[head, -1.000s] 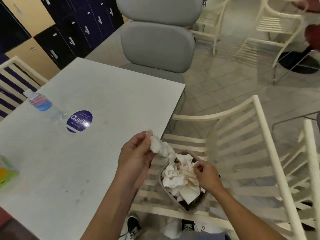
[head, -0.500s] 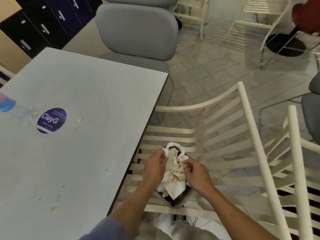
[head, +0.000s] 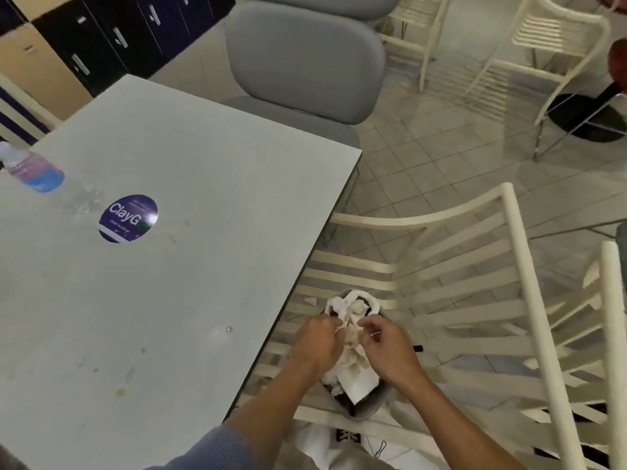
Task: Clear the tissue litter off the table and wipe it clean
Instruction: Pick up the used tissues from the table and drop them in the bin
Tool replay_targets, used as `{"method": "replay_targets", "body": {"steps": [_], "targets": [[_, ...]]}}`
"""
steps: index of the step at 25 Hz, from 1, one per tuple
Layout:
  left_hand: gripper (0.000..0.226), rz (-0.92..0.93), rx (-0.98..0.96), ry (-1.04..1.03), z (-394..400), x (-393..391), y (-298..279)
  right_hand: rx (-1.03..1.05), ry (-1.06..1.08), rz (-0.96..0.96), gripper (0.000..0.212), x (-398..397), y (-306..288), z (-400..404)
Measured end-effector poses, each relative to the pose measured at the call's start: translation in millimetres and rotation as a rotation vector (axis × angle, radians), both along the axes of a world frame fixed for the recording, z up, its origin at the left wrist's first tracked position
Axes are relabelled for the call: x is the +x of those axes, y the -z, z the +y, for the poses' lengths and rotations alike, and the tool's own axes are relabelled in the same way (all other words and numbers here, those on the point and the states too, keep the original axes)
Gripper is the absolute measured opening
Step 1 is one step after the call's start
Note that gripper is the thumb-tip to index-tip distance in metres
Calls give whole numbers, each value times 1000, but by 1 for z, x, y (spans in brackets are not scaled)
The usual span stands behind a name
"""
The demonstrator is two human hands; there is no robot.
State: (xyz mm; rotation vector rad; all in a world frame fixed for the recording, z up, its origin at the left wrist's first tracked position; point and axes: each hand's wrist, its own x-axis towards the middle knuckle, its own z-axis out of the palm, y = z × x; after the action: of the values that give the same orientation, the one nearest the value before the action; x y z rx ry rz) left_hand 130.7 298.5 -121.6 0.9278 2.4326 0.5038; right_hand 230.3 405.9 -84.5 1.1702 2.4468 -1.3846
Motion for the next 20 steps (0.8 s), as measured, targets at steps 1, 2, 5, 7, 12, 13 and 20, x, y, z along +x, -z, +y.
{"method": "replay_targets", "body": {"steps": [1,2,5,7,12,13,20], "targets": [[29,-28,43,-36,-6,-5,-11,9,-7,15,19,-8,-5,-1],[30,-51,78,-69,-11,-9,-20,17,-14,32,18,-16,-9,-2],[27,-70,148,-192,-40,-32,-49,22,-55,79,16,-50,-25,-16],[24,-55,181,-298,-66,-55,-63,29,-100,107,14,-78,-36,-33],[18,-3,221,-528,-138,-122,-86,18,-225,178,13,-148,-58,-87],[17,2,223,-556,-151,-134,-89,26,-248,181,13,-160,-62,-97],[14,22,225,-728,-253,-218,-99,2,-346,207,15,-248,-71,-171]]}}
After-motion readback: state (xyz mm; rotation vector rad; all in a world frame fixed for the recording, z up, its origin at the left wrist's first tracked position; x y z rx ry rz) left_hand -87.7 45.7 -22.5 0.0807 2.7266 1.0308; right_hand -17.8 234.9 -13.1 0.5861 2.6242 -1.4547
